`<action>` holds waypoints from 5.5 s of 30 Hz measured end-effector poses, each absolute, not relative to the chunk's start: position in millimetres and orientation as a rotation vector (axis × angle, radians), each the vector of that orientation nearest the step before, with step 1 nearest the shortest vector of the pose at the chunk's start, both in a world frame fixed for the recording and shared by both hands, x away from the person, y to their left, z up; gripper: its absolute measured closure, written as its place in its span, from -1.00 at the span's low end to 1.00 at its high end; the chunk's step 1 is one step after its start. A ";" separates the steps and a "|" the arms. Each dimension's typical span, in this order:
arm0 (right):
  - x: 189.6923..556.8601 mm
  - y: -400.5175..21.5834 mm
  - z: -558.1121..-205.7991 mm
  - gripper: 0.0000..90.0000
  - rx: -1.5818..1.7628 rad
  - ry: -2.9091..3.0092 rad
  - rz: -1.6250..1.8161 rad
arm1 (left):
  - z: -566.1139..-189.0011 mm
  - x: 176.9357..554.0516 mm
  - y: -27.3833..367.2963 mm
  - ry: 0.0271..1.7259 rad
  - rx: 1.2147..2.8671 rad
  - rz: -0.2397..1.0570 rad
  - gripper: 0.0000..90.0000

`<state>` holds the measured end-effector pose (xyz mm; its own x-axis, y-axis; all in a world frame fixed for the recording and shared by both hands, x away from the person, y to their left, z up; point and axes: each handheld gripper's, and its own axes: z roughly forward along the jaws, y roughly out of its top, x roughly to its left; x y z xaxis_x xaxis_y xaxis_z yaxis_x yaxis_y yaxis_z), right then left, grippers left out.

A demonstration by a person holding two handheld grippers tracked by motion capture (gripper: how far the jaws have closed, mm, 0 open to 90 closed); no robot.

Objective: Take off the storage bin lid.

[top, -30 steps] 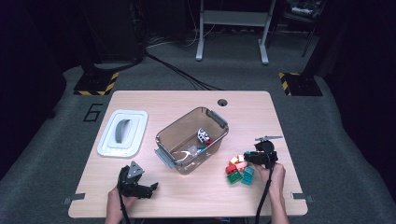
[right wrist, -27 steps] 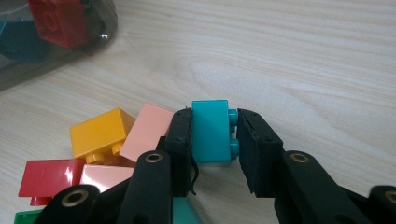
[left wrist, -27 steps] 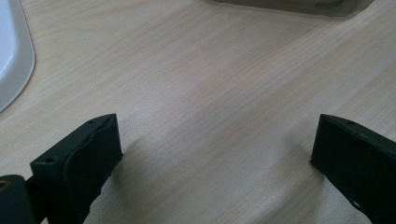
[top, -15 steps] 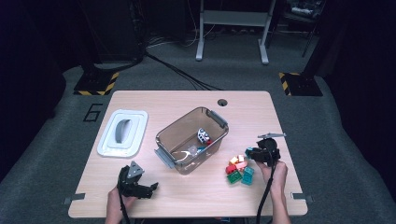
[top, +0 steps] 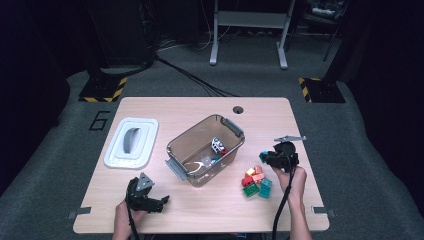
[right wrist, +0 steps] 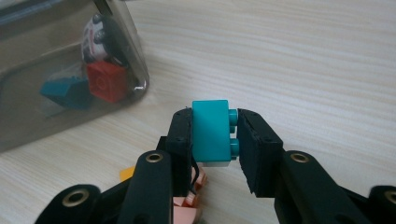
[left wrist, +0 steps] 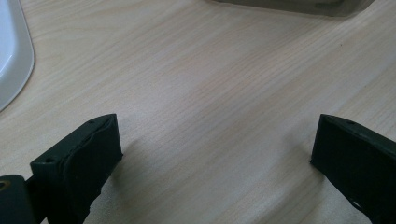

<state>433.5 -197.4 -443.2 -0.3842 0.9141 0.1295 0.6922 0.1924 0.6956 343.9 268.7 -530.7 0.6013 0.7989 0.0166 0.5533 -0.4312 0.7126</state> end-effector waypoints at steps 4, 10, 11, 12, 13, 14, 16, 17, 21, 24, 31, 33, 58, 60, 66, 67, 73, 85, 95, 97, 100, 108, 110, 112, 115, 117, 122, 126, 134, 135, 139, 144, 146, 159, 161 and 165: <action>434.4 -195.1 -433.3 0.49 1.496 2.162 0.997 | -530.4 344.0 268.9 1.062 2.153 0.462 -0.97; 438.2 -191.1 -420.8 0.49 1.455 2.159 1.013 | -530.5 344.0 269.0 1.061 2.153 0.462 -0.97; 438.3 -189.4 -418.6 0.49 1.464 2.157 1.013 | -530.5 344.1 269.0 1.060 2.153 0.464 -0.97; 438.9 -188.5 -416.9 0.49 1.457 2.160 1.015 | -530.5 344.3 269.1 1.059 2.153 0.465 -0.97; 439.5 -187.4 -415.2 0.49 1.449 2.156 1.020 | -530.5 344.3 269.1 1.059 2.153 0.464 -0.97; 440.4 -186.9 -413.6 0.49 1.436 2.158 1.024 | -530.9 344.3 269.0 1.061 2.148 0.461 -0.97; 441.1 -185.0 -410.7 0.49 1.439 2.158 1.025 | -530.9 344.6 269.3 1.056 2.151 0.468 -0.97; 441.9 -184.7 -409.5 0.49 1.430 2.158 1.026 | -530.9 344.5 269.1 1.058 2.149 0.466 -0.97; 443.9 -183.0 -404.7 0.49 1.420 2.158 1.025 | -530.8 344.2 268.9 1.063 2.149 0.461 -0.97; 445.1 -182.1 -400.3 0.49 1.409 2.158 1.021 | -531.1 344.4 268.9 1.063 2.145 0.463 -0.97; 446.5 -178.4 -387.8 0.49 1.384 2.147 1.025 | -530.5 344.4 269.3 1.059 2.154 0.460 -0.97; 447.1 -177.3 -384.1 0.49 1.374 2.145 1.027 | -530.5 344.0 268.9 1.062 2.152 0.461 -0.97; 456.9 -128.9 -353.2 0.49 1.236 2.192 1.092 | -531.1 344.4 268.9 1.063 2.145 0.463 -0.97; 458.7 -121.9 -354.4 0.49 1.223 2.209 1.089 | -531.0 344.5 269.0 1.061 2.147 0.466 -0.97; 462.3 -102.8 -364.7 0.49 1.196 2.276 1.049 | -531.1 344.4 268.9 1.064 2.145 0.463 -0.97; 462.3 -100.2 -366.7 0.49 1.200 2.289 1.034 | -531.0 344.4 269.0 1.062 2.146 0.465 -0.97; 465.0 -96.5 -375.8 0.49 1.200 2.318 0.999 | -531.1 344.4 268.9 1.063 2.145 0.463 -0.97; 462.7 -101.5 -380.8 0.39 1.228 2.308 0.976 | -530.9 344.5 269.2 1.060 2.149 0.469 -0.97; 450.7 -116.1 -375.4 -0.29 1.261 2.255 1.031 | -531.1 344.3 268.8 1.064 2.144 0.463 -0.97; 445.8 -122.1 -374.4 -0.42 1.259 2.241 1.045 | -531.1 344.3 268.8 1.064 2.144 0.463 -0.97; 437.8 -132.2 -374.3 -0.57 1.258 2.237 1.060 | -531.1 344.3 268.8 1.064 2.144 0.463 -0.97; 414.1 -157.4 -389.9 -0.80 1.288 2.222 1.036 | -531.1 344.4 268.9 1.061 2.146 0.464 -0.97; 408.0 -163.3 -396.3 -0.85 1.302 2.212 1.021 | -530.9 344.3 268.9 1.062 2.147 0.460 -0.97; 402.6 -168.5 -403.4 -0.87 1.326 2.214 0.999 | -531.1 344.3 268.9 1.062 2.146 0.463 -0.97; 393.2 -173.0 -415.3 -0.89 1.368 2.200 0.969 | -531.0 344.1 268.7 1.065 2.145 0.457 -0.97; 385.9 -175.6 -425.1 -0.87 1.398 2.192 0.940 | -530.7 343.9 268.6 1.068 2.147 0.454 -0.97; 369.0 -183.5 -455.9 -0.86 1.465 2.187 0.860 | -531.1 344.2 268.7 1.064 2.143 0.459 -0.97; 361.0 -190.1 -475.4 -0.88 1.522 2.172 0.838 | -531.1 343.9 268.5 1.068 2.142 0.456 -0.97; 355.9 -185.9 -497.6 -0.83 1.570 2.152 0.817 | -530.6 344.0 268.8 1.065 2.150 0.457 -0.97; 355.9 -185.3 -499.1 -0.82 1.574 2.148 0.812 | -530.7 343.8 268.6 1.068 2.147 0.454 -0.97; 354.8 -187.8 -501.6 -0.69 1.584 2.129 0.801 | -530.7 343.8 268.6 1.068 2.148 0.455 -0.97; 351.3 -193.9 -501.7 -0.50 1.617 2.111 0.780 | -530.7 343.8 268.6 1.067 2.148 0.455 -0.97; 350.0 -197.1 -501.8 -0.41 1.614 2.113 0.780 | -530.7 343.8 268.6 1.067 2.148 0.456 -0.97; 341.4 -205.1 -504.1 0.27 1.623 2.130 0.758 | -531.1 344.0 268.5 1.067 2.142 0.455 -0.97; 340.6 -205.8 -504.3 0.29 1.622 2.132 0.756 | -531.1 343.9 268.5 1.068 2.142 0.457 -0.97; 340.4 -209.1 -503.4 0.29 1.615 2.127 0.771 | -531.2 344.1 268.5 1.067 2.141 0.457 -0.97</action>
<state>340.4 -209.1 -503.4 -0.2821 0.9585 0.0408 0.7618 0.1980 0.6168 344.1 268.5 -531.2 0.5998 0.8001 0.0061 0.5565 -0.4226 0.7153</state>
